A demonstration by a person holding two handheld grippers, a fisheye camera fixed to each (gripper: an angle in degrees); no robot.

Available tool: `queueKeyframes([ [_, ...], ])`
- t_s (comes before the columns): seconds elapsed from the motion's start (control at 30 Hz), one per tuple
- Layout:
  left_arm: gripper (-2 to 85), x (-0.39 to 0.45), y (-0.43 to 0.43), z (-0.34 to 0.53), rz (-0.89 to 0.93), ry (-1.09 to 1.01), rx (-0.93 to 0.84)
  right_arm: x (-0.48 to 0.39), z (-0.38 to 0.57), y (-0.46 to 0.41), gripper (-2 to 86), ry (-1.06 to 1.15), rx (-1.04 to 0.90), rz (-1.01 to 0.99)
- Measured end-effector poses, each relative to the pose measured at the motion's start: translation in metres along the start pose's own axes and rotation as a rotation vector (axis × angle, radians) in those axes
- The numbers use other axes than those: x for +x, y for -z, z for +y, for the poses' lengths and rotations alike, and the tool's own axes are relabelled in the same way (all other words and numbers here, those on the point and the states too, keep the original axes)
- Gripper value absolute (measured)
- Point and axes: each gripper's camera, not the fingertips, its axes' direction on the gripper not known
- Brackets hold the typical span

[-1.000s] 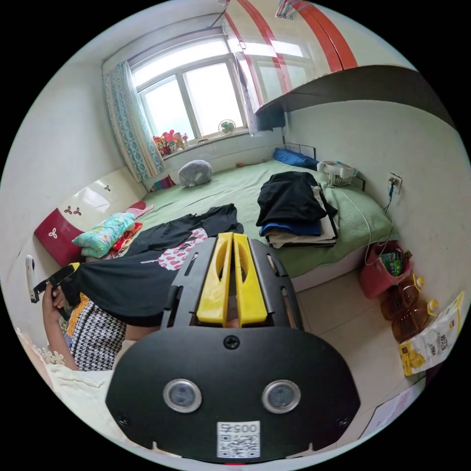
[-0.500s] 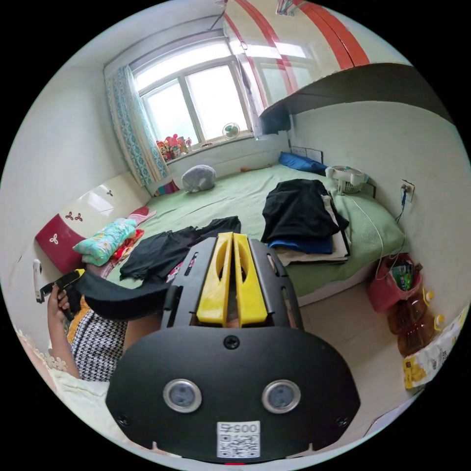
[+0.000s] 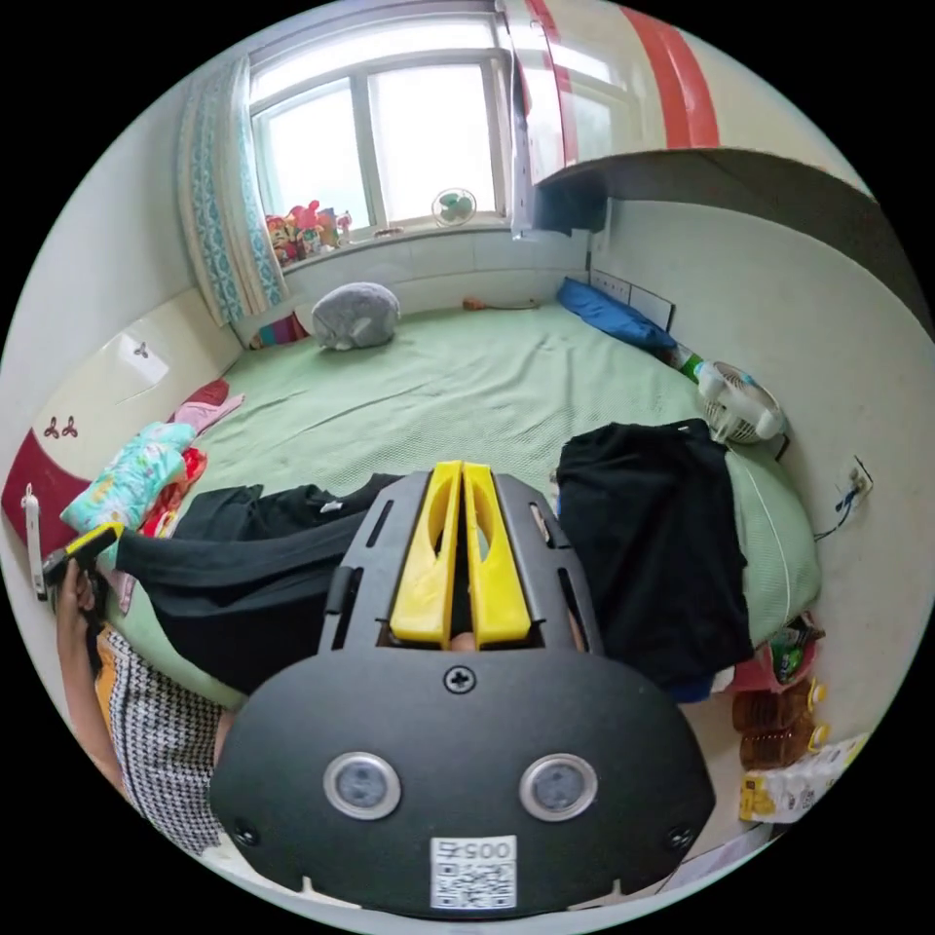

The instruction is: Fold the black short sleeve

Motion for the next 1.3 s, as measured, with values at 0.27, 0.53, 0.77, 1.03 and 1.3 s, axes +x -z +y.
queueKeyframes([
  [0.27,6.7,-0.012,-0.147,-0.050,-0.059,0.130,-0.140,-0.001,-0.048,-0.130,6.5,-0.106,-0.109,-0.157],
  [0.53,14.4,-0.018,-0.175,0.060,0.256,-0.068,-0.170,0.013,0.050,-0.124,10.6,0.201,-0.231,-0.216],
  [0.77,18.1,-0.022,-0.233,0.101,0.344,-0.008,-0.244,0.035,0.078,-0.149,12.7,0.172,-0.343,-0.186],
  [1.03,6.5,-0.016,-0.279,0.091,0.368,0.124,-0.257,0.019,0.058,-0.190,1.6,0.020,-0.432,-0.122],
  [1.3,3.5,-0.044,-0.242,0.093,0.460,0.076,-0.233,-0.001,0.058,-0.146,0.0,0.151,-0.389,-0.127],
])
